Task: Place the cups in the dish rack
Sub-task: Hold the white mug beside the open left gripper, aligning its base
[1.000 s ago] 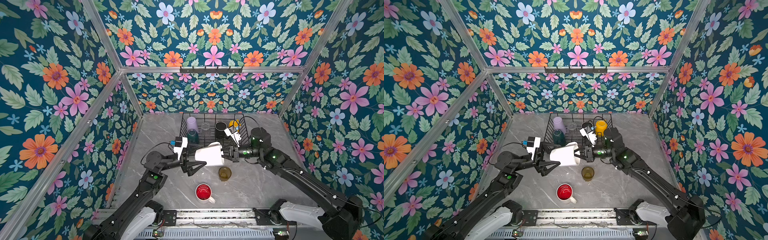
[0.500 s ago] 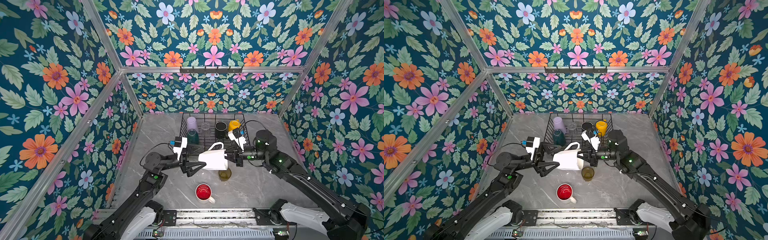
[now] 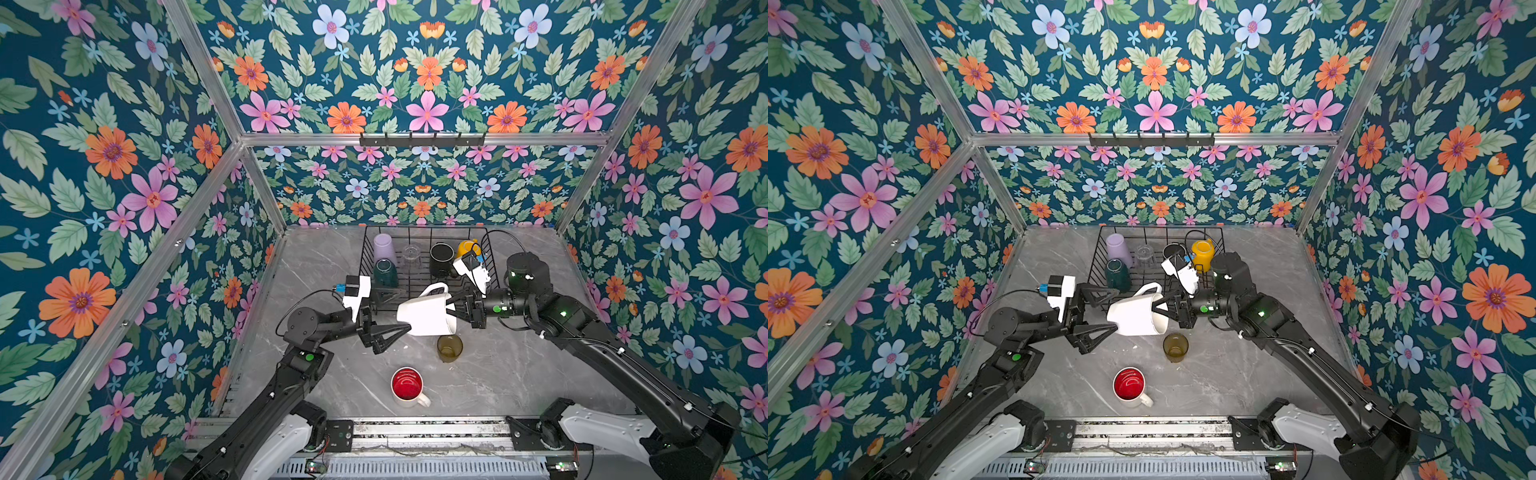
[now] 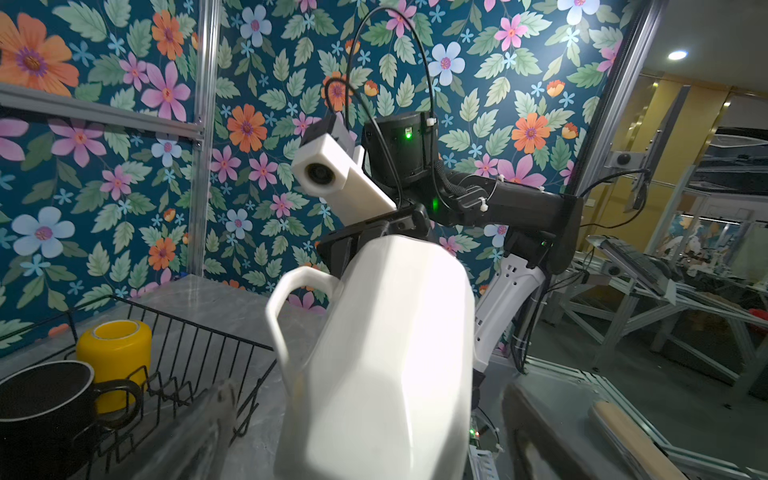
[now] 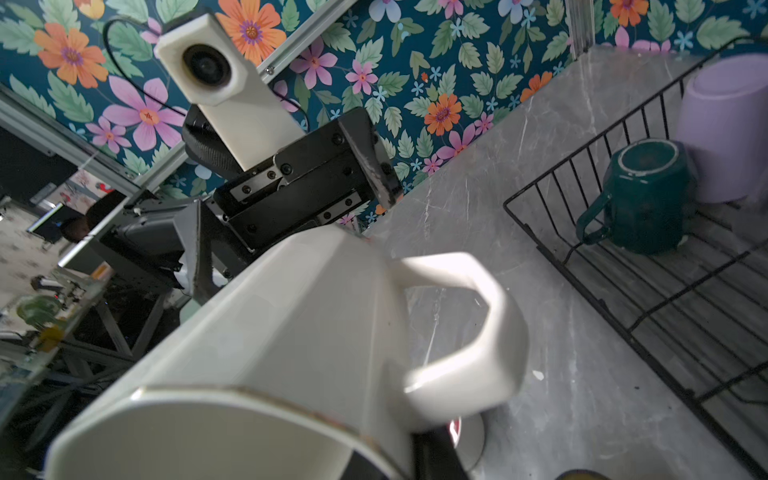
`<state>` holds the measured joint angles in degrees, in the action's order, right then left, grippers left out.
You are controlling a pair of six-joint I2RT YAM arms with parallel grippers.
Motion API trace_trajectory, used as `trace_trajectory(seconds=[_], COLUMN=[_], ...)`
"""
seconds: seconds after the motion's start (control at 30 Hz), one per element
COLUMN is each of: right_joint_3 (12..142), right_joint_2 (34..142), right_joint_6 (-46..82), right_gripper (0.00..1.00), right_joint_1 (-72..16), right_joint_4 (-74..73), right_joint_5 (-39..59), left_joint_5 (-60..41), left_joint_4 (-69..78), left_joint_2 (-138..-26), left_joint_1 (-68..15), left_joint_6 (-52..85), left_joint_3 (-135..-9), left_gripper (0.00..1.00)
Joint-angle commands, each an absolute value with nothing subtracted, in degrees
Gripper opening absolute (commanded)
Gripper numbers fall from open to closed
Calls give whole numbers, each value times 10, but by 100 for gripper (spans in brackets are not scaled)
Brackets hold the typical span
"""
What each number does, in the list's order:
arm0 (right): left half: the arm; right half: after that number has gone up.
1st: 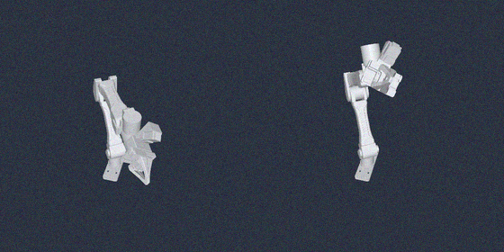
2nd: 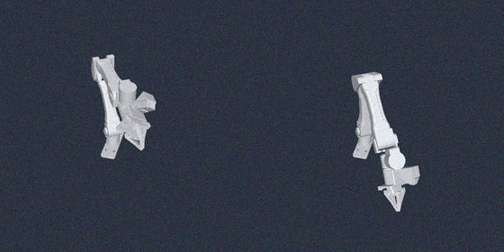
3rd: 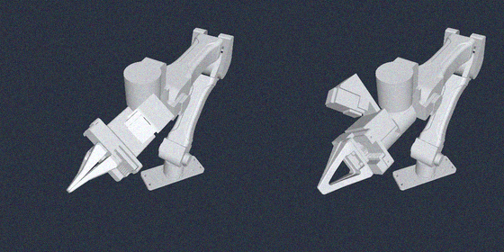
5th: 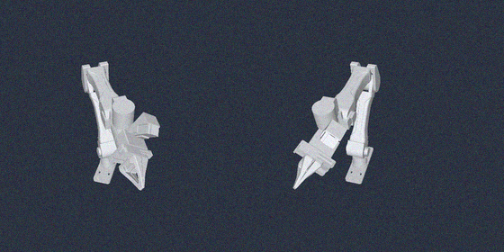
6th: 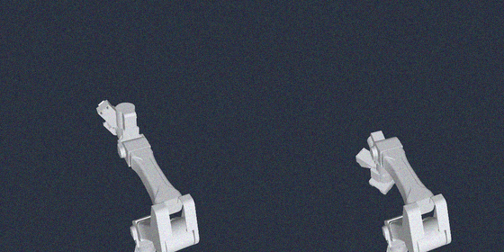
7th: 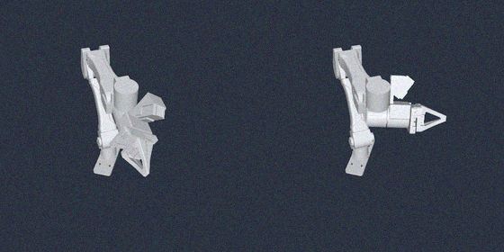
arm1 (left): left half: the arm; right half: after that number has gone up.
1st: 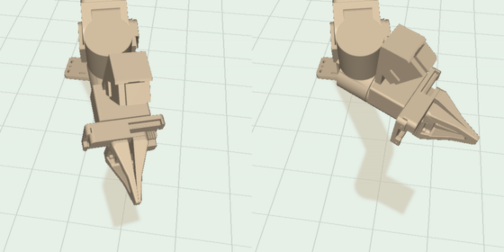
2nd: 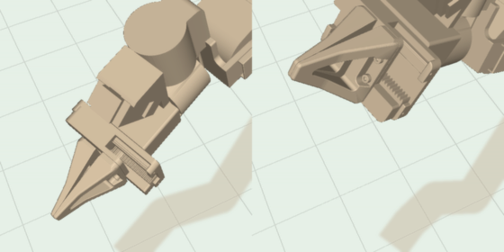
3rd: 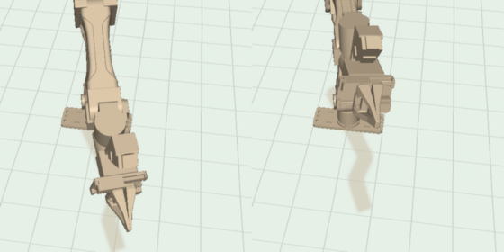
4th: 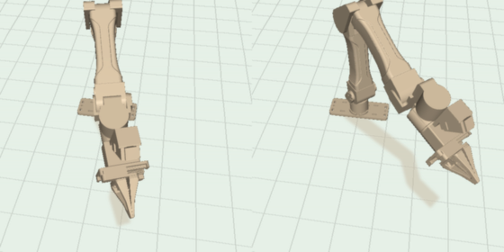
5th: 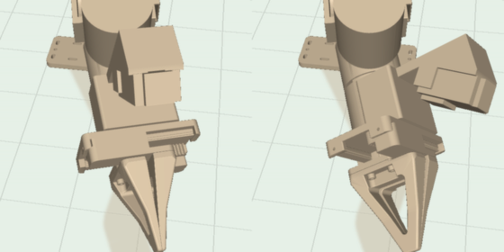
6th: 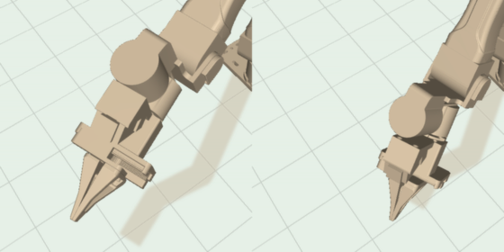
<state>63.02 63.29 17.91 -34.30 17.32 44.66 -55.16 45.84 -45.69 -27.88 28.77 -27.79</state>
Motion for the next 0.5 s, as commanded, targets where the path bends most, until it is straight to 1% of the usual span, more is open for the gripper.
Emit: trace_trajectory(seconds=[0.0, 0.1, 0.2, 0.37, 0.47], right_joint_3=[619, 595, 602, 606, 610], right_joint_2=[625, 616, 618, 622, 628], right_joint_6=[330, 403, 414, 433, 432], right_gripper=[0, 0, 0, 0, 0], right_joint_1=[-307, -280, -280, -280, -280], right_joint_4=[152, 116, 132, 115, 120], right_joint_5=[480, 515, 524, 545, 562], left_joint_5=[-497, -481, -488, -501, -507], left_joint_4=[519, 533, 535, 625, 641], left_joint_2=[-433, -428, -445, -469, -487], left_joint_1=[-279, -279, -279, -283, -285], left_joint_6=[245, 218, 181, 128, 102], left_joint_3=[-244, -229, -229, -193, -192], left_gripper=[100, 100, 100, 100, 100])
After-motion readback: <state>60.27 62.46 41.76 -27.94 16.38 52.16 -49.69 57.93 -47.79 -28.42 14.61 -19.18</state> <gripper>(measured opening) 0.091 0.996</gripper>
